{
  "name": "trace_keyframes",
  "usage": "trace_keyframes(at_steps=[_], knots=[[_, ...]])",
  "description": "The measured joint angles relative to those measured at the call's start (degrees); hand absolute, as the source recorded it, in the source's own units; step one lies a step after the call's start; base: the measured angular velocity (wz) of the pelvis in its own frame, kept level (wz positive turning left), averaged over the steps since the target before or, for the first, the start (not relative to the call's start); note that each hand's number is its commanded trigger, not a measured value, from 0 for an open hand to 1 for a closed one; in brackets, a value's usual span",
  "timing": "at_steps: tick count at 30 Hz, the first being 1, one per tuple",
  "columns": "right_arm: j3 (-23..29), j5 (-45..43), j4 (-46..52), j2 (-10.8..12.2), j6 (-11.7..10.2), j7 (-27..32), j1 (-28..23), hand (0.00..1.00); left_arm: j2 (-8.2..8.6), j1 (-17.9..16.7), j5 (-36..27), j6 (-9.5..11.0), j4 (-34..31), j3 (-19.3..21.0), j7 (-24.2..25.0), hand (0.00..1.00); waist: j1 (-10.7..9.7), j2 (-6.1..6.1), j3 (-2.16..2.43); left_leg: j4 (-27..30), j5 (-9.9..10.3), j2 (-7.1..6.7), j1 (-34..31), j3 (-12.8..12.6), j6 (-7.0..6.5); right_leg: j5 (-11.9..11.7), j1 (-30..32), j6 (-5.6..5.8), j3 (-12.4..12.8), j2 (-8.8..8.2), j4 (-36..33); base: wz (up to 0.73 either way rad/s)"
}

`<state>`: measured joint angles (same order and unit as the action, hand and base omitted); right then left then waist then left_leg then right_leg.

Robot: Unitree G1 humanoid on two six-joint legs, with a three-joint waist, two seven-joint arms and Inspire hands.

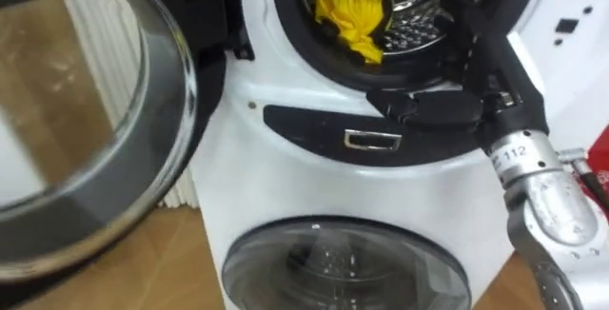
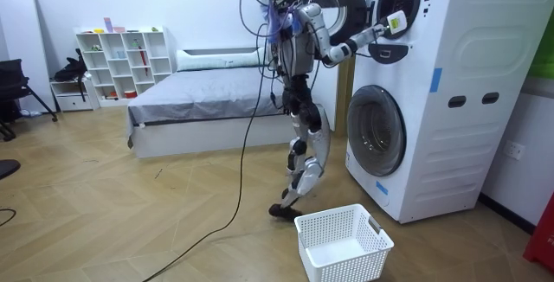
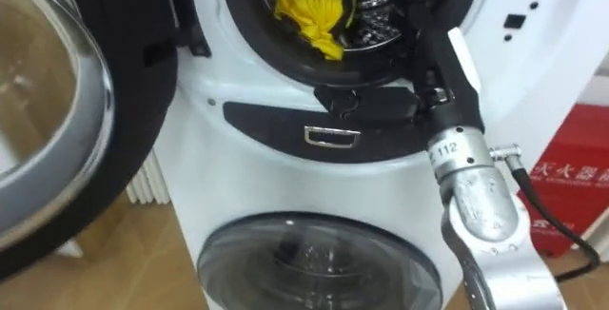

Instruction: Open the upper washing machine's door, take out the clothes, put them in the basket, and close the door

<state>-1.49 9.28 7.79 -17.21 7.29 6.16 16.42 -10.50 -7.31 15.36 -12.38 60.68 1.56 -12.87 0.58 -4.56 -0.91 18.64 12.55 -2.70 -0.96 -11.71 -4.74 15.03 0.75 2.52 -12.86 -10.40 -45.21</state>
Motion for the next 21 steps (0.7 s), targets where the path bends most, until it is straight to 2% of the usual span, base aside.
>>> trace_keyframes(at_steps=[1, 2, 4, 5, 6, 7, 9, 11, 13, 17, 20, 21], knots=[[0.16, -0.26, -0.43, -0.01, -0.13, 0.17, -0.36, 0.0, -0.32, 0.02, 0.02, 0.12, 0.0, -0.44, -0.09, 0.0, -0.25, 0.33, -0.1, -0.31, 0.17, 0.1, 0.57, 0.33, -0.31, -0.4, 0.33, 0.13, 0.15, 0.21, -0.5, 0.0], [0.65, -0.93, -0.36, 0.02, -0.29, 0.2, -1.41, 0.0, -0.99, 0.35, 0.12, 0.43, -0.03, -0.74, -0.28, 0.0, -0.35, 0.12, 0.07, -0.87, 0.24, 0.36, 0.89, 0.68, -0.54, 0.73, 1.42, 0.62, 1.25, 1.03, 1.46, 0.07], [0.74, -2.03, -0.23, -0.04, -0.29, 0.18, -1.83, 0.0, -1.28, 0.69, 0.1, 0.75, -0.01, -0.94, -0.48, 0.0, -0.91, 0.12, 0.07, -1.47, -0.18, 1.01, 0.65, 0.67, -0.9, 1.74, 3.91, 0.35, 1.7, 2.4, 7.62, 0.05], [0.69, -2.45, -0.2, -0.08, -0.19, 0.19, -1.88, 0.0, -1.44, 0.81, 0.07, 0.79, -0.01, -1.34, -0.47, 0.0, -1.07, -0.09, 0.07, -1.57, -0.19, 1.08, 0.41, 0.6, -0.95, 0.93, 4.46, 0.29, 1.51, 2.72, 13.57, 0.09], [0.48, -2.19, -0.23, -0.1, 0.02, 0.12, -2.11, 0.0, -1.47, 0.79, 0.04, 0.74, -0.01, -1.63, -0.48, 0.0, -1.11, -0.49, 0.33, -1.6, -0.02, 0.84, 0.67, 0.56, -1.15, -3.54, 4.24, 0.15, 1.19, 3.02, 19.9, 0.13], [0.37, -1.86, -0.3, -0.1, 0.24, -0.04, -2.12, 0.0, -1.41, 0.79, 0.02, 0.71, 0.0, -1.7, -0.49, 0.0, -1.08, -0.56, 0.44, -1.59, 0.12, 0.79, 0.84, 0.56, -1.22, -5.05, 4.03, -0.79, 1.18, 3.17, 22.05, 0.12], [0.5, -0.39, -1.37, -0.36, 0.38, -0.88, -2.09, 0.0, -1.03, 0.58, -0.11, 0.76, 0.07, -1.72, -0.66, 0.0, 0.34, 0.33, 0.98, -3.09, 0.19, 1.49, 1.8, 1.07, -0.9, -7.25, 1.49, -0.81, 1.14, 4.92, 27.17, -0.03], [0.52, 0.27, -2.2, -0.79, 0.28, -1.29, -2.02, 0.0, -1.39, 0.29, -0.11, 0.73, 0.18, -1.67, -0.75, 0.0, 1.35, 0.43, 1.19, -3.31, 0.11, 2.09, 1.86, 1.01, -0.65, -8.36, 0.51, -1.03, 1.12, 5.88, 29.7, -0.05], [0.33, 0.44, -1.38, -0.82, 0.3, -1.81, -2.05, 0.0, -1.47, -0.48, 0.19, 0.04, 0.55, -1.31, -0.74, 0.0, 1.3, 0.38, 1.31, -3.49, 0.17, 2.43, 1.79, 0.8, -0.52, -8.89, 0.22, -1.19, 0.82, 6.3, 30.79, -0.1], [0.21, 2.47, -1.0, -0.8, 0.62, -3.16, -1.96, 0.0, -0.03, -2.23, 0.48, -0.23, -0.34, 0.53, -0.53, 0.0, 1.8, 0.44, 1.28, -4.77, 0.01, 2.81, 2.8, -0.48, -0.16, -9.72, -0.19, -1.47, 1.92, 7.01, 32.1, -0.19], [0.22, 2.35, 1.08, -0.78, 2.28, -3.36, -1.93, 0.0, 0.57, -2.59, 0.47, -0.67, -1.03, 0.6, -0.39, 0.0, 2.11, 0.48, 1.26, -5.17, -0.16, 3.01, 2.64, -0.79, 0.11, -10.1, 0.31, -1.72, 2.17, 7.33, 32.62, -0.07], [0.22, 2.39, 1.94, -0.78, 2.87, -3.63, -1.91, 0.0, 0.58, -2.55, 0.47, -0.88, -1.04, 0.6, -0.4, 0.0, 2.12, 0.27, 1.41, -5.35, -0.27, 3.13, 2.67, -0.8, 0.29, -10.16, 0.37, -1.81, 2.19, 7.49, 32.63, 0.0]])
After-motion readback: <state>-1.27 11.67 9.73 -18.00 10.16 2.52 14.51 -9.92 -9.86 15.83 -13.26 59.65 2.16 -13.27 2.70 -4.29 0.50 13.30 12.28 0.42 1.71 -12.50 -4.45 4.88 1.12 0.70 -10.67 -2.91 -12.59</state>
